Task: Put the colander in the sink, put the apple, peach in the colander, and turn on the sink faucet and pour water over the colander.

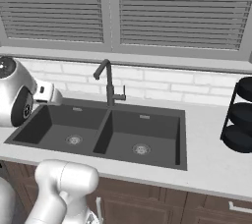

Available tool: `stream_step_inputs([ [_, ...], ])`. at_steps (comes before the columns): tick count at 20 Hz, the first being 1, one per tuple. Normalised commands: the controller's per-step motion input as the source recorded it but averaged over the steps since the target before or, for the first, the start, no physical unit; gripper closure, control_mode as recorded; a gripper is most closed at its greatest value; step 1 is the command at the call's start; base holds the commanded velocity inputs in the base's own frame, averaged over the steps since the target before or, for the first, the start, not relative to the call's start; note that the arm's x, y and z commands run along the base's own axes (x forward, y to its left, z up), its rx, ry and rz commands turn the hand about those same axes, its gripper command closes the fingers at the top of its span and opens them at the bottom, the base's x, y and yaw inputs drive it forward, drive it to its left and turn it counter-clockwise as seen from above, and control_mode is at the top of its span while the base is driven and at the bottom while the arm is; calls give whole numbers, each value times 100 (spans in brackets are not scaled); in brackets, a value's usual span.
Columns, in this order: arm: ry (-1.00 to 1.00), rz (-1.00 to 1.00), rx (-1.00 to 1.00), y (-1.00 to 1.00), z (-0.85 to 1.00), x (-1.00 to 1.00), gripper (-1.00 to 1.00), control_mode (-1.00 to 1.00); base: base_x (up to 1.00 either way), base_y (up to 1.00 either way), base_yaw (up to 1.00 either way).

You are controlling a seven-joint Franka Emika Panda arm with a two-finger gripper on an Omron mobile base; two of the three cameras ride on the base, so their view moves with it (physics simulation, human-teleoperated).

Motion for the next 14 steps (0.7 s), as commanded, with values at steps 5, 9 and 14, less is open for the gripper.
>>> stream_step_inputs([
  [5,-1,7,0,100,0,10,-100,-100,0,0,0],
  [9,0,1,0,100,0,48,-100,-100,0,0,0],
  [14,0,2,1,90,-7,75,-100,-100,0,0,0],
])
